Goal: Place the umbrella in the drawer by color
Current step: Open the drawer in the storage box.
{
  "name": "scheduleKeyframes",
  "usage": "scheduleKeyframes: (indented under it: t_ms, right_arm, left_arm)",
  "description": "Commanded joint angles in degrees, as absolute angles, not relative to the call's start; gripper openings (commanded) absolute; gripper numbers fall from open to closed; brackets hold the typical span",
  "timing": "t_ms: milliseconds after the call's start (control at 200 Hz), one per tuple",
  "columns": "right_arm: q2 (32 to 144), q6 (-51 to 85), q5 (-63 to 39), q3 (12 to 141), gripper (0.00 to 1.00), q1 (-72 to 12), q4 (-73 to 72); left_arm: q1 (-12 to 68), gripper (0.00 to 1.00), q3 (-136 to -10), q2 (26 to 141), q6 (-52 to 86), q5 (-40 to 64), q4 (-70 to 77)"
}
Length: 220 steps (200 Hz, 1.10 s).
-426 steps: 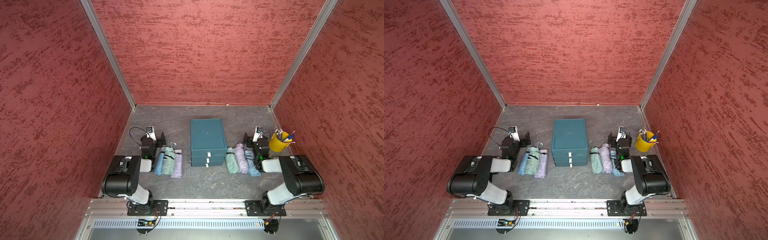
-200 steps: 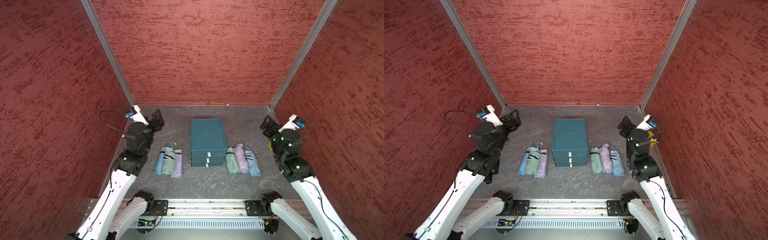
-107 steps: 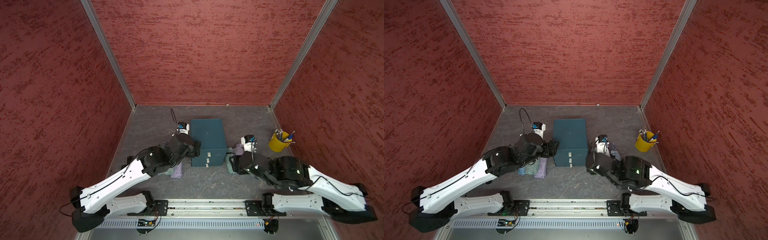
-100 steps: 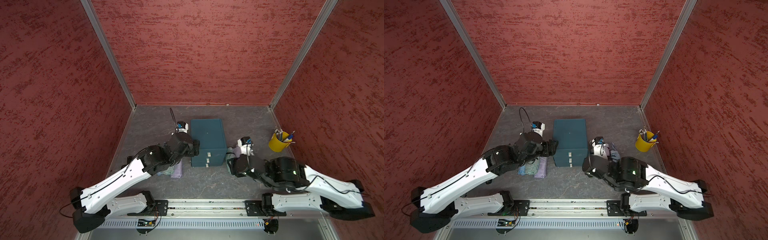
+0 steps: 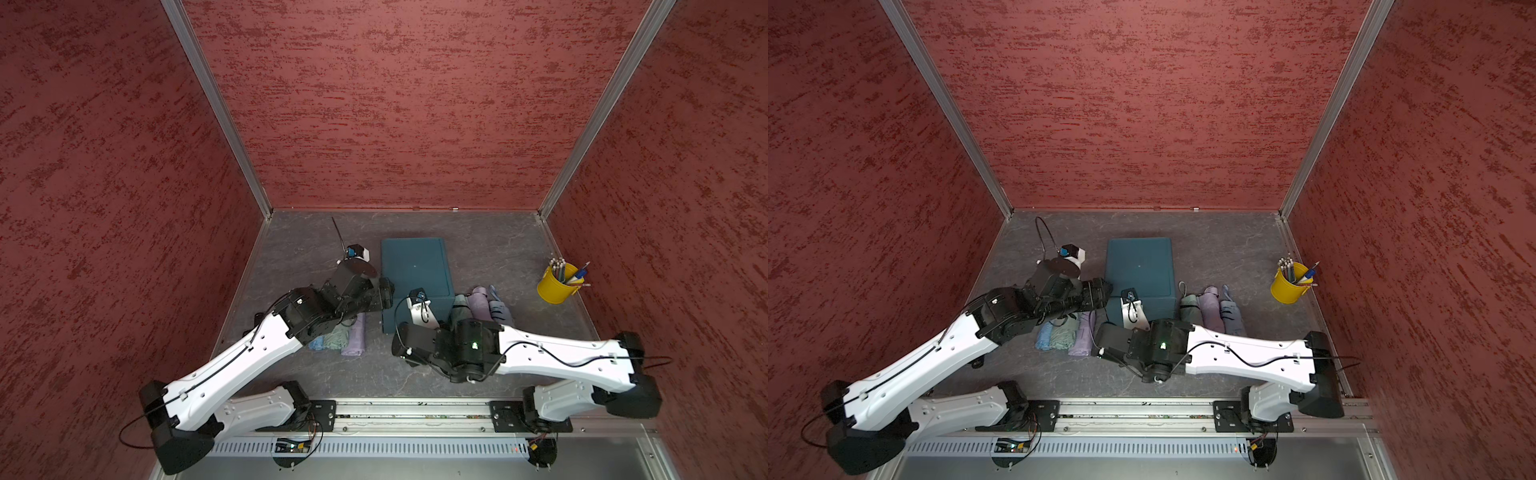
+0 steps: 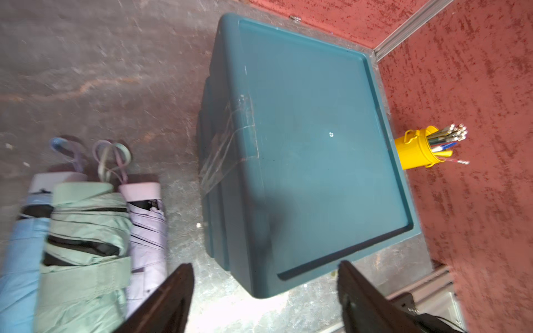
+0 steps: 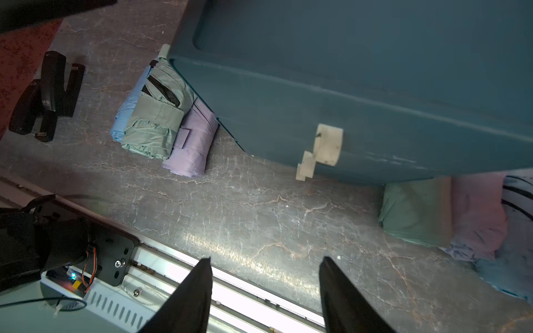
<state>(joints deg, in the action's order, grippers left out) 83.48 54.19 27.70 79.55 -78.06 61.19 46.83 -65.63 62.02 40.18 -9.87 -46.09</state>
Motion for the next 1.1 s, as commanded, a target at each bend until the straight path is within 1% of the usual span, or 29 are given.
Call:
scheduleKeyframes:
  t_ms: [0, 110, 220, 321, 436, 812, 887, 977, 1097]
  right_arm:
    - [83.14, 54.4, 30.0, 80.75, 0.6, -75.06, 60.28]
    - [83.14, 53.32, 29.15, 79.64, 0.56, -73.47, 58.19]
    - [83.14, 53.53, 28.99, 79.8, 0.53, -72.06, 57.75]
    - [83.14, 52.74, 28.75, 79.62, 0.47, -70.38, 56.28]
    - [85.55, 51.63, 27.97, 80.53, 0.41, -68.72, 55.29]
    - [89.33, 49.1, 26.6, 83.34, 0.36, -64.7, 53.65]
    - [90.05, 48.34, 26.11, 83.76, 0.33, -63.72, 53.09]
    - [90.85, 47.86, 26.09, 84.47, 0.31, -63.12, 52.96]
    - [91.68, 47.63, 25.87, 84.74, 0.25, -62.3, 52.22]
  left_arm:
    - [42.86, 0.71, -64.37, 63.38, 39.89, -3.34, -41.33]
    - [41.38, 0.66, -65.21, 65.1, 38.18, -2.37, -40.57]
    - [41.03, 0.67, -66.83, 66.79, 36.19, -2.42, -41.04]
    - [40.41, 0.67, -67.76, 68.51, 34.66, -2.42, -41.01]
    - [39.08, 0.66, -68.37, 70.41, 33.67, -2.22, -41.13]
    - [36.39, 0.63, -70.85, 74.88, 29.59, -0.28, -38.16]
    - [36.08, 0.62, -71.41, 75.76, 29.1, -0.54, -37.62]
    - [35.6, 0.62, -71.95, 76.62, 28.49, -0.02, -37.0]
    - [34.57, 0.61, -72.99, 77.97, 27.69, 0.52, -36.35]
